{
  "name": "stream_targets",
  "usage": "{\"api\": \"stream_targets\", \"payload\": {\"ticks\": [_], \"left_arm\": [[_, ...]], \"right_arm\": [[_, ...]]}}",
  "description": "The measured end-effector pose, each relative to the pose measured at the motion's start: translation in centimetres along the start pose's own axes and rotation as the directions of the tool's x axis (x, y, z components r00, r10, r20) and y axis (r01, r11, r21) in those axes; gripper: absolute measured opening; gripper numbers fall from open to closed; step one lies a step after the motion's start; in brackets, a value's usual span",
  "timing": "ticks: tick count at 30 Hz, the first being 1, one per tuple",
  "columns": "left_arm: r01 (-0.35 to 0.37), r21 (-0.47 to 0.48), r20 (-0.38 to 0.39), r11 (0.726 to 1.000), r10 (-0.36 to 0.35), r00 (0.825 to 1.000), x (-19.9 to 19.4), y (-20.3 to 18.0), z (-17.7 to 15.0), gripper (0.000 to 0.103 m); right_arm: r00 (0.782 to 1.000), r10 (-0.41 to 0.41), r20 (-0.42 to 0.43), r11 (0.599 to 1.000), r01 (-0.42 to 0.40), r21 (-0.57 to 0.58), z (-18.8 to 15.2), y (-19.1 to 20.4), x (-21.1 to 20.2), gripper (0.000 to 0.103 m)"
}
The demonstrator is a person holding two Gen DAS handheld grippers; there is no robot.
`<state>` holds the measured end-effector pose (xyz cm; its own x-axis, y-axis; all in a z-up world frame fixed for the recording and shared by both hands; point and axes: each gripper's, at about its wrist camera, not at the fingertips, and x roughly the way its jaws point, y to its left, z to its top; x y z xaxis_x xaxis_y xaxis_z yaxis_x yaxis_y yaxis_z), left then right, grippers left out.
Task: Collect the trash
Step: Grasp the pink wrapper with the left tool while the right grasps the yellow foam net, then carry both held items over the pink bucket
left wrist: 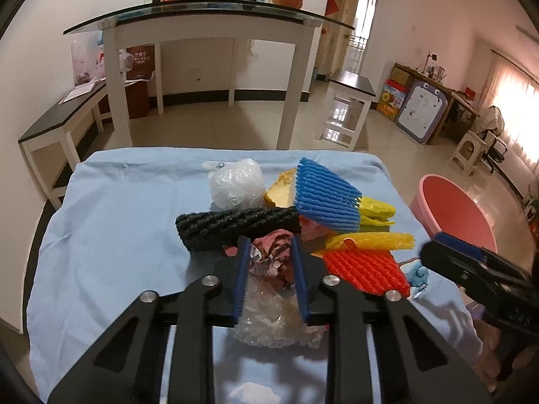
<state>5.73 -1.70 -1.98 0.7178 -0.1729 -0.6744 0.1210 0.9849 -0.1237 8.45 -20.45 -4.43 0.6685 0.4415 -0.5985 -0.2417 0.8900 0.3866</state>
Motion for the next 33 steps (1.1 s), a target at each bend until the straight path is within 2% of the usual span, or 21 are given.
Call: {"api": "stream_targets", "payload": {"ticks": [3, 7, 8, 9, 10, 11, 13, 18, 27, 33], "left_arm": [[0.006, 0.006, 0.004, 1.000, -0.006, 1.000, -0.1, 0.0, 0.0, 0.017], [0.025, -0.002, 0.013, 1.000, -0.025, 1.000, -0.8, 0.1, 0.0, 0.016], [0.027, 0.000, 0.018, 1.000, -0.027, 0.999, -1.0, 0.1, 0.0, 0.016], [0.030, 0.004, 0.026, 1.000, -0.030, 0.999, -1.4, 0.1, 0.0, 0.016], [0.032, 0.005, 0.032, 0.999, -0.032, 0.999, -1.8, 0.0, 0.0, 0.016], [0.035, 0.006, 0.040, 0.999, -0.036, 0.999, -2.2, 0.0, 0.0, 0.016], [0.041, 0.008, 0.053, 0.999, -0.041, 0.998, -3.0, -0.1, 0.0, 0.015], [0.044, 0.010, 0.095, 0.999, -0.044, 0.994, -5.0, -0.4, 0.3, 0.015], [0.078, 0.008, 0.149, 0.997, -0.079, 0.986, -8.3, -1.6, 1.2, 0.015], [0.105, 0.041, 0.181, 0.994, -0.110, 0.977, -9.7, -3.7, 1.6, 0.015]], "right_arm": [[1.000, -0.003, -0.010, 1.000, 0.003, -0.017, 0.5, 0.4, 1.1, 0.064], [1.000, -0.022, -0.021, 0.998, 0.020, -0.055, 0.8, 0.8, 2.3, 0.063], [0.999, -0.023, -0.032, 0.998, 0.021, -0.064, 0.8, 0.9, 2.6, 0.057], [0.999, -0.022, -0.043, 0.998, 0.019, -0.067, 0.6, 0.9, 2.8, 0.045], [0.998, -0.021, -0.053, 0.998, 0.017, -0.067, 0.5, 0.8, 2.9, 0.039], [0.998, -0.015, -0.067, 0.998, 0.011, -0.065, 0.3, 0.7, 3.0, 0.028], [0.997, -0.003, -0.074, 0.999, 0.000, -0.048, 0.0, 0.5, 2.7, 0.015], [1.000, 0.006, -0.021, 1.000, -0.006, -0.021, -0.2, 0.2, 0.3, 0.011], [0.997, 0.009, 0.075, 0.999, -0.012, 0.035, -0.1, -1.1, -5.0, 0.011], [0.991, -0.007, 0.131, 0.998, -0.002, 0.070, -0.4, -2.0, -8.3, 0.011]]}}
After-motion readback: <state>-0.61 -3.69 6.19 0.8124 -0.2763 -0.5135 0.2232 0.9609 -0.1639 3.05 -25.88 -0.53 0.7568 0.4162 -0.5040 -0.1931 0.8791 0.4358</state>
